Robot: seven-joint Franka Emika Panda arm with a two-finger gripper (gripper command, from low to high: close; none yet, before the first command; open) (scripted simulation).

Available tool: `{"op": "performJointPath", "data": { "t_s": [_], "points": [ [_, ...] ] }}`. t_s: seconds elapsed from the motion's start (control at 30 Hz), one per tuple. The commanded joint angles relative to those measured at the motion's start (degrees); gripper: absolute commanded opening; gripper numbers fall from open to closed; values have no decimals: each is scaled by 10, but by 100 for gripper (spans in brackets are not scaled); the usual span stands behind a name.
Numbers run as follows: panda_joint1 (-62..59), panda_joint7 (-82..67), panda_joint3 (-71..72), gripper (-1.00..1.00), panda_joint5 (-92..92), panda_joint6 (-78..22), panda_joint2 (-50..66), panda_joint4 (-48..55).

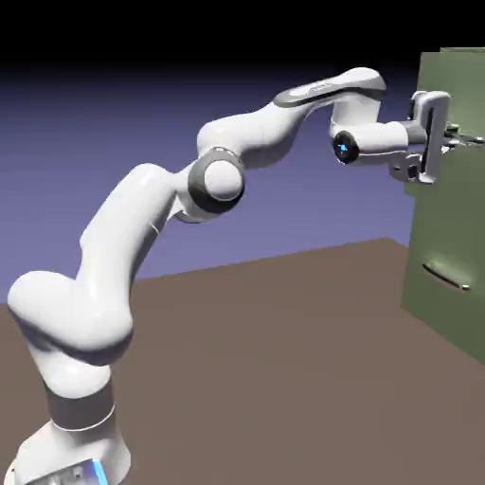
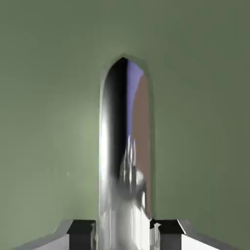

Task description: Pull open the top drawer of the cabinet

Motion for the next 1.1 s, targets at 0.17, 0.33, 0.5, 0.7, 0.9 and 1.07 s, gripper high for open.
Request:
{"op": "performJointPath", "data": {
  "t_s": [0.17,0.33,0.5,0.7,0.9,1.07],
  "points": [
    [98,-72,-121,-100,123,-50,34,-114],
    [187,-124,-205,-100,188,-87,67,-218],
    [287,-173,-287,-100,233,-118,100,-321],
    [412,-219,-388,-100,268,-145,132,-429],
    [536,-246,-491,-100,284,-163,147,-519],
    [640,-252,-579,-100,287,-174,145,-588]
  ]
}}
